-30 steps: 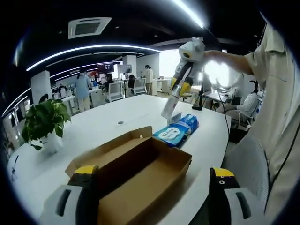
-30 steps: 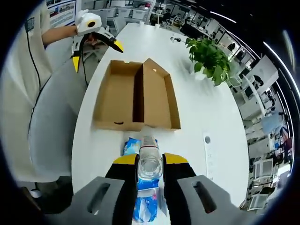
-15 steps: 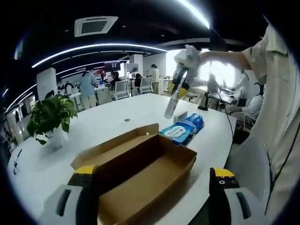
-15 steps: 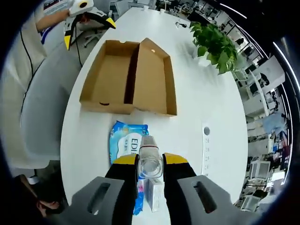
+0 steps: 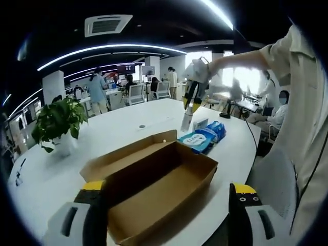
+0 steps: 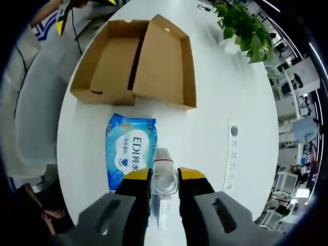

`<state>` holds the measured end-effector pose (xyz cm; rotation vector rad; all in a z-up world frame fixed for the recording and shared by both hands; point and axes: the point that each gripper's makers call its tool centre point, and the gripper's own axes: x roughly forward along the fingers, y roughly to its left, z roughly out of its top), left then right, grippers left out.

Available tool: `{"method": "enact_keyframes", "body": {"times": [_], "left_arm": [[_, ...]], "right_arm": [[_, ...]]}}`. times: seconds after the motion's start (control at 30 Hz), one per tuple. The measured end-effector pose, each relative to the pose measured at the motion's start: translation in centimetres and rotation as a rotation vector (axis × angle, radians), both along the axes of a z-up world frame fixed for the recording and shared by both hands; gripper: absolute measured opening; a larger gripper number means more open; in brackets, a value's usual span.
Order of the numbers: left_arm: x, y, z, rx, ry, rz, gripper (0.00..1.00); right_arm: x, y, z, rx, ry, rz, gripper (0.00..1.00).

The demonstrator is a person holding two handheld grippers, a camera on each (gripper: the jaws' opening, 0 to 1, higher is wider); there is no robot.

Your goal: Operate the shoe box by opening the lid, removing the specified soft item, and placing it in the target area until the item is outside and the box remains undamaged.

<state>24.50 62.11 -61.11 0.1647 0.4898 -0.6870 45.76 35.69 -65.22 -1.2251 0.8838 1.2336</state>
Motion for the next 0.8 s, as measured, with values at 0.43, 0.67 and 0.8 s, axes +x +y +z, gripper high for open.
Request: {"method": "enact_keyframes", "body": {"times": [0.43, 0.67, 0.8], "left_arm": [[0.3, 1.1, -0.9, 0.008, 0.028, 0.038, 1.0], [0.1, 1.4, -1.6, 0.01, 0.047, 0.049, 1.0], [0.1, 1.6, -1.9, 0.013, 0.057, 0.056, 1.0]], "right_arm": [[1.7, -0.5, -3.5, -0.08, 0.029, 0.007, 0.18], [2.0, -0.7, -4.8, -0.108, 0.044, -0.001, 0.18], [2.0, -0.3, -5.1, -0.102, 0.055, -0.006, 0.18]]}}
